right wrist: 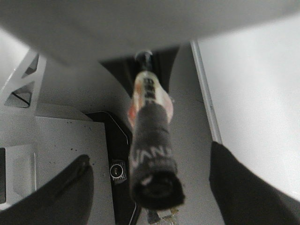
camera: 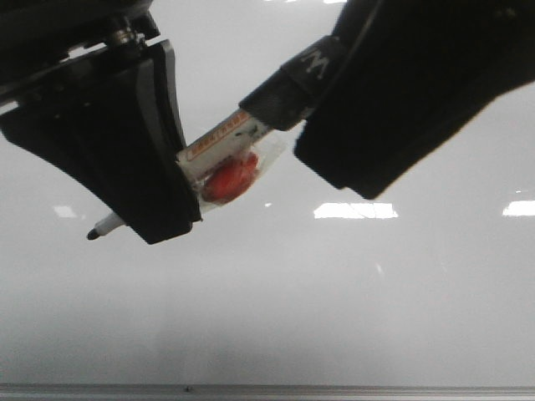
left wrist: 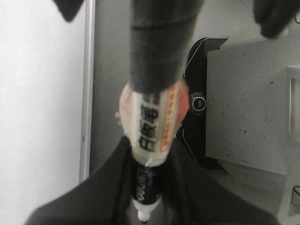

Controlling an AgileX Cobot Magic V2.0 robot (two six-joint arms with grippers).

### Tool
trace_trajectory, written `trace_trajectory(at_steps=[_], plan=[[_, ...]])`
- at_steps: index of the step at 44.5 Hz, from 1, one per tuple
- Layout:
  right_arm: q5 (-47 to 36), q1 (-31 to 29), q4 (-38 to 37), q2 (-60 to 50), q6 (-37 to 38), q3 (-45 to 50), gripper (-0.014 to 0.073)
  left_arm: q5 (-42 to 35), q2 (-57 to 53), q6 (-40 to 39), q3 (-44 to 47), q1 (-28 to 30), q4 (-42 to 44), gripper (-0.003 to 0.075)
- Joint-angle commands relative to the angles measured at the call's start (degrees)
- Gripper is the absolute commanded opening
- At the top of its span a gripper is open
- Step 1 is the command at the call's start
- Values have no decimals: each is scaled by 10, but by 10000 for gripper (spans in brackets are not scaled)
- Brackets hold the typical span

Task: Write number 8 on whiteboard

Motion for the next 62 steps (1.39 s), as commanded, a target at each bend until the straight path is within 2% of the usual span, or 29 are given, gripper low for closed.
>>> trace_trajectory(at_steps=[1, 11, 30, 46, 52, 55, 62], plan=[[-24, 4, 45, -8, -9, -27, 542, -16, -17, 0, -18, -5, -10, -19], [-38, 5, 78, -7, -35, -31, 542, -22, -17, 0, -18, -5, -10, -19], [-33, 5, 74, 6, -39, -31, 521, -32, -17, 0, -18, -5, -10, -19], [-22, 5, 77, 15, -39, -31, 246, -32, -17, 0, -18, -5, -10, -19], [-20, 5, 77, 15, -39, -31, 77, -32, -17, 0, -18, -5, -10, -11], [-18, 5, 77, 15, -39, -31, 5, -32, -17, 0, -18, -5, -10, 36], [-15, 5, 77, 15, -39, -31, -107, -33, -18, -2, -18, -5, -10, 277]])
